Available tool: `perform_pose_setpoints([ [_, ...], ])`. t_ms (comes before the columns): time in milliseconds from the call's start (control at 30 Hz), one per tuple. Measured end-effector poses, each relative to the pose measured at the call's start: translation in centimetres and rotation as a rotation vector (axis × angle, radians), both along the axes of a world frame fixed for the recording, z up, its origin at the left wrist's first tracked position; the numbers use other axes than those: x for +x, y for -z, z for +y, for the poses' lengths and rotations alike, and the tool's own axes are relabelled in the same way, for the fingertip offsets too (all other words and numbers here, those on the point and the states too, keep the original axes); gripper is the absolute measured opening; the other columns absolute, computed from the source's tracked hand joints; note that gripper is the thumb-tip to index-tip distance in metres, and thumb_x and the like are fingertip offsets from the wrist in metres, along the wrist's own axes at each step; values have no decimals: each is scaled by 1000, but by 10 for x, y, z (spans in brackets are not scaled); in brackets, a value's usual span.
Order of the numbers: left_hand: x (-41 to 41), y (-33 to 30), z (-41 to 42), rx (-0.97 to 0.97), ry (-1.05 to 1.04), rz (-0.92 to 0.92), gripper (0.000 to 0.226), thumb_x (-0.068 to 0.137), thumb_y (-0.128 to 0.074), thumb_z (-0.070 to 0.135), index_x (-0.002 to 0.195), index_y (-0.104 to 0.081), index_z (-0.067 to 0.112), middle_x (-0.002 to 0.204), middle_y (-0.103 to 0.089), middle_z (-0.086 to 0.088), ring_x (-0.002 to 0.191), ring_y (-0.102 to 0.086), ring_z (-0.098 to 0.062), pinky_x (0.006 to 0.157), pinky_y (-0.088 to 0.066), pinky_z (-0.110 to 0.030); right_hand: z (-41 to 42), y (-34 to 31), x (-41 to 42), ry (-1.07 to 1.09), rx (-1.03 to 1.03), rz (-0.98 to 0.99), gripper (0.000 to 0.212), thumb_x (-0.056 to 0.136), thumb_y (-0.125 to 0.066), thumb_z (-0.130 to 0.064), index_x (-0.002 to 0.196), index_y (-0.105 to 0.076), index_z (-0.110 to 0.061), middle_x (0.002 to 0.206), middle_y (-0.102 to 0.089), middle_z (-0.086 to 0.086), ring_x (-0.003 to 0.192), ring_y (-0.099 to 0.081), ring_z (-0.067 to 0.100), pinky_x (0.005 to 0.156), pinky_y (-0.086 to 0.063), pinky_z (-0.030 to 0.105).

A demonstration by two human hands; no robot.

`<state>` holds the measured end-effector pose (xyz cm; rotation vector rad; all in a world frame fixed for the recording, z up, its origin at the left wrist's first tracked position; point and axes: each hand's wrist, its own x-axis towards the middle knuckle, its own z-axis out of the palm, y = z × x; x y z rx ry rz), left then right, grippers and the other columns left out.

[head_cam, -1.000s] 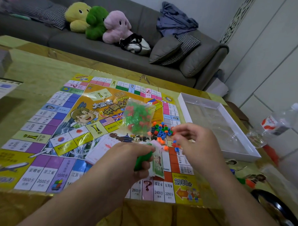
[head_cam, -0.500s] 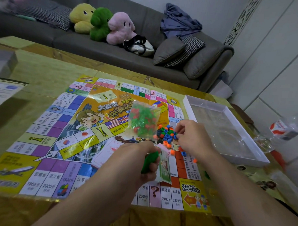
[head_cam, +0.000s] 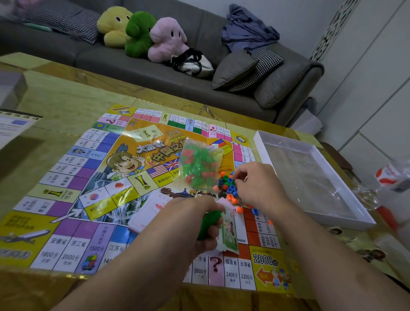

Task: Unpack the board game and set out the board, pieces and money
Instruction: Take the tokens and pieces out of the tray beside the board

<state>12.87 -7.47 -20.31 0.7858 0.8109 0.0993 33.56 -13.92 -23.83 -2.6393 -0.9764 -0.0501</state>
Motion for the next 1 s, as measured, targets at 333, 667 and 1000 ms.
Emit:
perform_pose_setpoints([
  [333, 2, 0, 0, -10, 9, 11, 16, 96, -60, 3, 109, -65, -6, 70, -53, -13, 53, -43, -17, 42, -35, -23, 9, 0, 2, 24, -86, 8, 30, 86, -73, 0, 98, -79, -27, 114, -72, 4, 96, -68, 21, 75, -64, 39],
  [667, -2, -9, 0, 21, 15, -35, 10, 101, -56, -1, 99, -64, -6, 78, -61, -17, 61, -47, -19, 56, -36, -28, -38, -42, -47, -24, 524, 351, 22, 89, -80, -5, 88, -80, -27, 87, -78, -9, 82, -75, 11, 67, -61, 24],
  [1000, -23, -3, -11, 176, 69, -292, 14, 95, -61, -1, 101, -72, -7, 81, -63, -18, 71, -59, -23, 57, -51, -27, -88, -56, -137, -207, 801, 644, 21, 79, -78, -14, 91, -85, -29, 90, -81, 1, 81, -75, 23, 74, -63, 30],
])
